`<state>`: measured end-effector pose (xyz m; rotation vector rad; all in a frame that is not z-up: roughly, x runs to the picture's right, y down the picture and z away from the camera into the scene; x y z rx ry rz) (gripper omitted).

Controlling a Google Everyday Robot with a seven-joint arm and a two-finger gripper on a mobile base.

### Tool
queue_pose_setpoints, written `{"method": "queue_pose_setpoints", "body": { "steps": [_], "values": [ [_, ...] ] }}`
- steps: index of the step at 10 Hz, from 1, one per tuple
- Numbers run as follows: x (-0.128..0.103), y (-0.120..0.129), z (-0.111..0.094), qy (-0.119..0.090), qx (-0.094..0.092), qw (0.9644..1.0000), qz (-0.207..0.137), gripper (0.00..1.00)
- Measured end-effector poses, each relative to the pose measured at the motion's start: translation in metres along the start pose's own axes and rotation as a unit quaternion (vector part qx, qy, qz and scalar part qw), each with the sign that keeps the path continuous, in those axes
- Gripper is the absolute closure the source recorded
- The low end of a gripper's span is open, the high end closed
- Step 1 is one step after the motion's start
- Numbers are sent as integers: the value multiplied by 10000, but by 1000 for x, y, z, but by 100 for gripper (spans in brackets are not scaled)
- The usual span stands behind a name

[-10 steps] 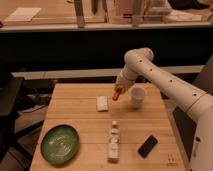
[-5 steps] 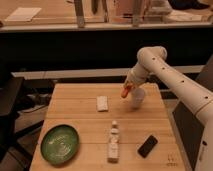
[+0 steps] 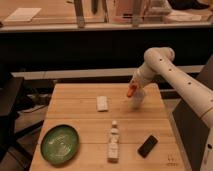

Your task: Place the pepper in the ceramic cup

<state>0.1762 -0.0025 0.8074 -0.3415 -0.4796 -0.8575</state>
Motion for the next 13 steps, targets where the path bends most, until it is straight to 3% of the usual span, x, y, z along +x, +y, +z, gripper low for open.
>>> {"method": "queue_pose_setpoints", "body": {
  "steps": [13],
  "values": [
    [19, 13, 0, 329, 42, 9994, 49, 98]
  ]
}}
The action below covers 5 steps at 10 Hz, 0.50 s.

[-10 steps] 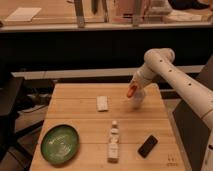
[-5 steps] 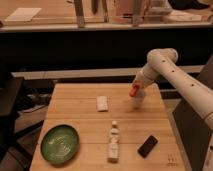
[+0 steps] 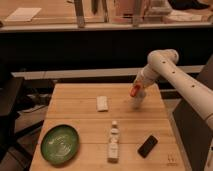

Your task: Place the pepper in the ceramic cup

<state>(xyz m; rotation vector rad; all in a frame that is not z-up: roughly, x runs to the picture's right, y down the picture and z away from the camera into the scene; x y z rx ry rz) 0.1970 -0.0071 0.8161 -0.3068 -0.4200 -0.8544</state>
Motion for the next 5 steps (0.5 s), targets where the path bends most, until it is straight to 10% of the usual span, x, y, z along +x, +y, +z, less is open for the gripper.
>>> {"method": "queue_pose_setpoints", "body": {
  "steps": [5],
  "values": [
    [2, 3, 1, 66, 16, 10000, 6, 98]
  ]
}}
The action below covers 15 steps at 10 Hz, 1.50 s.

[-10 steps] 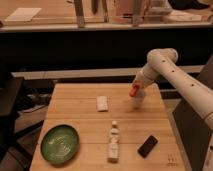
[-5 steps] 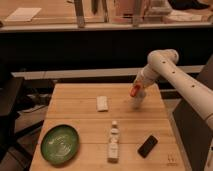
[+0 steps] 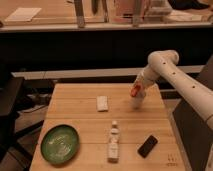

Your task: Place the pepper in the ceramic cup

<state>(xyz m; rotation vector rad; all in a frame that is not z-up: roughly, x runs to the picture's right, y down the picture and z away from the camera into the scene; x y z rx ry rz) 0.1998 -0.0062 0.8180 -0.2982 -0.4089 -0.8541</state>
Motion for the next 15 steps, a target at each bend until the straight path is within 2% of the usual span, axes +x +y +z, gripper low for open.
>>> {"method": "queue_pose_setpoints", "body": {
  "steps": [3, 6, 9, 11, 15],
  "values": [
    [1, 1, 0, 30, 11, 10000, 5, 91],
    [2, 2, 1, 54, 22, 10000, 17, 91],
    [3, 3, 1, 76, 30, 10000, 19, 83],
    [4, 3, 1, 94, 37, 9999, 24, 82],
    [5, 4, 2, 118, 50, 9999, 25, 70]
  ]
}}
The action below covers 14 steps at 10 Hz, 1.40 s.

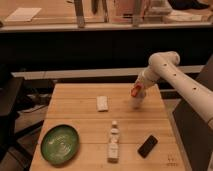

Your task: Place the pepper in the ceramic cup

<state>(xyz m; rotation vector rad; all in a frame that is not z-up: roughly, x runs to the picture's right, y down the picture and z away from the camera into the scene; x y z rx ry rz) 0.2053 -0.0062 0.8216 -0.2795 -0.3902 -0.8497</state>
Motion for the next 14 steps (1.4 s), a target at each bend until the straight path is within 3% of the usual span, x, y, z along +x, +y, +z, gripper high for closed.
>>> {"method": "queue_pose_setpoints", "body": {
  "steps": [4, 6, 7, 12, 14],
  "values": [
    [1, 1, 1, 30, 12, 10000, 6, 61],
    [2, 1, 1, 44, 18, 10000, 6, 72],
    [2, 2, 1, 49, 21, 10000, 7, 71],
    [4, 2, 2, 77, 31, 10000, 7, 54],
    [4, 3, 2, 86, 37, 10000, 7, 36]
  ]
}}
